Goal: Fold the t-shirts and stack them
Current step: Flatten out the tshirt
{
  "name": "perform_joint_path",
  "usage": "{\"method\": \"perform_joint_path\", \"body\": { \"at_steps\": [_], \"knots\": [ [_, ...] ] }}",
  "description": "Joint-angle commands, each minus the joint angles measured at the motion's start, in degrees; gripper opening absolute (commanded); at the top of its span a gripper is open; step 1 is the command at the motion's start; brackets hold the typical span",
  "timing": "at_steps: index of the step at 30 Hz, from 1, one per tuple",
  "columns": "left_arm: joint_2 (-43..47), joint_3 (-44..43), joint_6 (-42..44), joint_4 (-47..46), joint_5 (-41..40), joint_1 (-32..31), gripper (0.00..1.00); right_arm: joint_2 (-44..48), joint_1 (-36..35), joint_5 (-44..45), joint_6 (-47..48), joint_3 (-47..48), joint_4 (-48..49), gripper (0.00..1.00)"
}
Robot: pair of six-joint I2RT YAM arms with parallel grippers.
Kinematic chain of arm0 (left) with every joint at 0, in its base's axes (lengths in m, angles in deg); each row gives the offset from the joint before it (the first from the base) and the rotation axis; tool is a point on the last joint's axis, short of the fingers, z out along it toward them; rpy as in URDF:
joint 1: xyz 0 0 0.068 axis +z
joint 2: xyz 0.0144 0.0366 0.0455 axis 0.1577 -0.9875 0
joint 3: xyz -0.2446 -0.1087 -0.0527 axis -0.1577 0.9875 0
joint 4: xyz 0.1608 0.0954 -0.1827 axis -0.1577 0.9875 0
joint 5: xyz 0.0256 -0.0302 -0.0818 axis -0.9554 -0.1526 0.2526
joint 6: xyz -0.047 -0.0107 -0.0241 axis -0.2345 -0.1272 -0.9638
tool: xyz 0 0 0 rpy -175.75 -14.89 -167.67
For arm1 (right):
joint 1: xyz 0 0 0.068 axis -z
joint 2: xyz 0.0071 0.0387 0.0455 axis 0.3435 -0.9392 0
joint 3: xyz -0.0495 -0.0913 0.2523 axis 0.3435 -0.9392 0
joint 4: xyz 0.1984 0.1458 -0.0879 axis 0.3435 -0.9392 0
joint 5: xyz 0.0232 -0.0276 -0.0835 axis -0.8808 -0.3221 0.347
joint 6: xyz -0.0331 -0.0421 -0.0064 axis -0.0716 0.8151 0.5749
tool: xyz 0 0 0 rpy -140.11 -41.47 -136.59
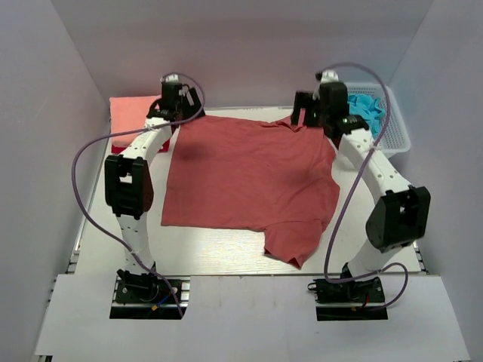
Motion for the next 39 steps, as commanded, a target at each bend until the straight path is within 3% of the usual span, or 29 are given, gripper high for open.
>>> {"method": "perform_joint_path", "body": {
  "at_steps": [1, 5, 10, 17, 28, 35, 39],
  "knots": [
    [2.8, 9.2, -0.1, 4.4, 1.7, 0.3, 1.00, 3.2, 0.4, 1.8, -7.9, -12.4, -4.8, 0.90],
    [2.8, 12.2, -1.1, 3.1, 6.5, -0.2, 1.00, 6.4, 0.6, 3.3, -9.3, -21.1, -5.3, 0.90],
    [-2.6, 11.5, -3.0, 2.3, 7.1, -0.2, 1.00, 3.8, 0.7, 3.4, -10.7, -23.5, -4.0, 0.90],
    [-7.0, 12.0, -6.7, 10.0, 0.0, 1.3, 1.00, 0.6, 0.8, 4.6, -11.9, -24.2, -2.9, 0.90],
    [-4.0, 14.7, -10.2, 17.7, -12.4, 3.0, 1.00, -4.3, 1.0, 4.0, -12.6, -21.5, -2.5, 0.90],
    [0.5, 6.8, -6.0, 18.8, -7.6, 2.3, 1.00, 0.5, 0.4, 0.1, -12.3, -22.1, -6.2, 0.90],
    [9.0, 6.2, -5.3, 20.2, -2.5, 1.6, 1.00, 7.3, 0.4, -4.4, -14.1, -30.0, -7.6, 0.90]
  ]
}}
